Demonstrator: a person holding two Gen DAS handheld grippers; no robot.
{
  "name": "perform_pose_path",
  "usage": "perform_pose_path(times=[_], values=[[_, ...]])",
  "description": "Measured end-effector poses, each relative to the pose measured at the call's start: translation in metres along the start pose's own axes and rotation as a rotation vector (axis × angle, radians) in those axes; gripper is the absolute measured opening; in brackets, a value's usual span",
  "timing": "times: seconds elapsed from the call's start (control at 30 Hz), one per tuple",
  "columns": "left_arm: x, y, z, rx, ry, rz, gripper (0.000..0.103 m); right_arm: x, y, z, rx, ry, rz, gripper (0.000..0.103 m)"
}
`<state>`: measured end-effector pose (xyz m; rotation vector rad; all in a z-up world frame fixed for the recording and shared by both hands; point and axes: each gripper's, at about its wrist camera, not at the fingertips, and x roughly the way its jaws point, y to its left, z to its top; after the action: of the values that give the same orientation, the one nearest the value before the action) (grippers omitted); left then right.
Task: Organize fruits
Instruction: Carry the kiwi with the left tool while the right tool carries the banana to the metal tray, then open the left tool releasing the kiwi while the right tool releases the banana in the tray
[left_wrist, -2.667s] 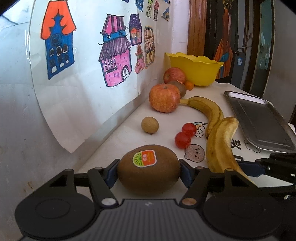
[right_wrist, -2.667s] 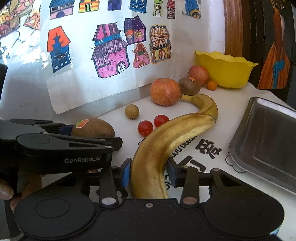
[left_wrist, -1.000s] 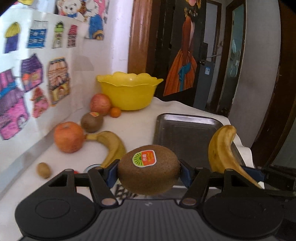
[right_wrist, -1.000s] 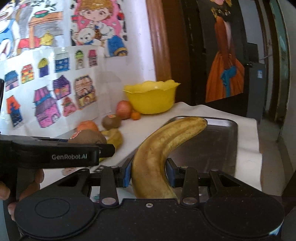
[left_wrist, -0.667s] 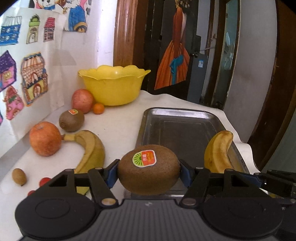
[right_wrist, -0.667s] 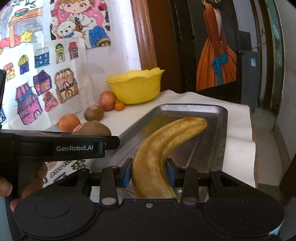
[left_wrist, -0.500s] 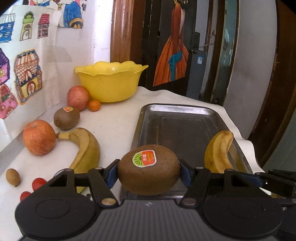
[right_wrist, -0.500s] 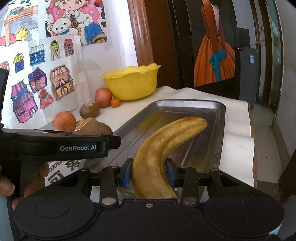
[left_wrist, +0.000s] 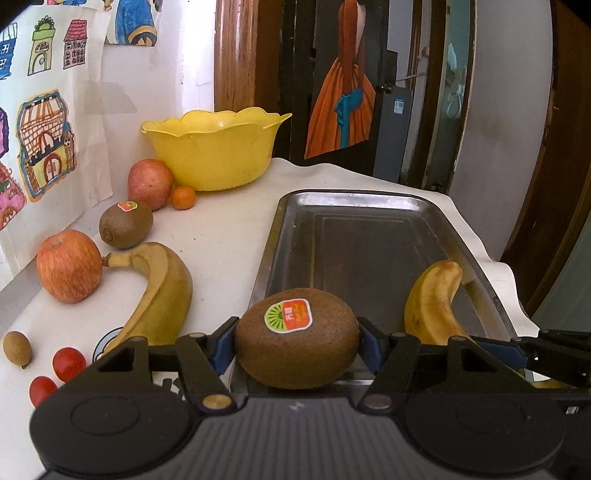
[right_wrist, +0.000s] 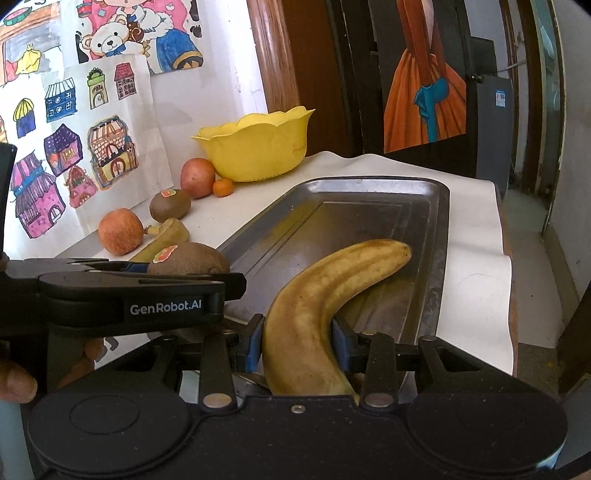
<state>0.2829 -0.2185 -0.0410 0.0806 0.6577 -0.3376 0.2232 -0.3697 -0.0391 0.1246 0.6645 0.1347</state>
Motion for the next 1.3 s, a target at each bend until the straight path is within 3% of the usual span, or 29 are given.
perform_pose_path(times=[0.2,0.57,0.83,1.0,1.3], values=[[-0.002,-0.003,-0.001,0.007,-0.009,-0.012,0.072,0.000,0.001,0.000,-0.002,-0.008,-0.007,0.043],[-0.025,0.001,0.003,0.011,-0.066,0.024,0.085,-0.019,0.001,-0.004,-0.003,-0.073,-0.036,0.072],[-0.071,0.013,0.004,-0.016,-0.138,0.033,0.098,-0.062,0.013,-0.003,0.001,-0.168,-0.053,0.096],[-0.112,0.030,0.003,-0.050,-0.195,0.047,0.101,-0.097,0.031,-0.001,-0.021,-0.224,-0.070,0.102],[-0.194,0.079,-0.014,-0.093,-0.295,0.118,0.102,-0.165,0.094,0.000,-0.087,-0.316,-0.077,0.102]])
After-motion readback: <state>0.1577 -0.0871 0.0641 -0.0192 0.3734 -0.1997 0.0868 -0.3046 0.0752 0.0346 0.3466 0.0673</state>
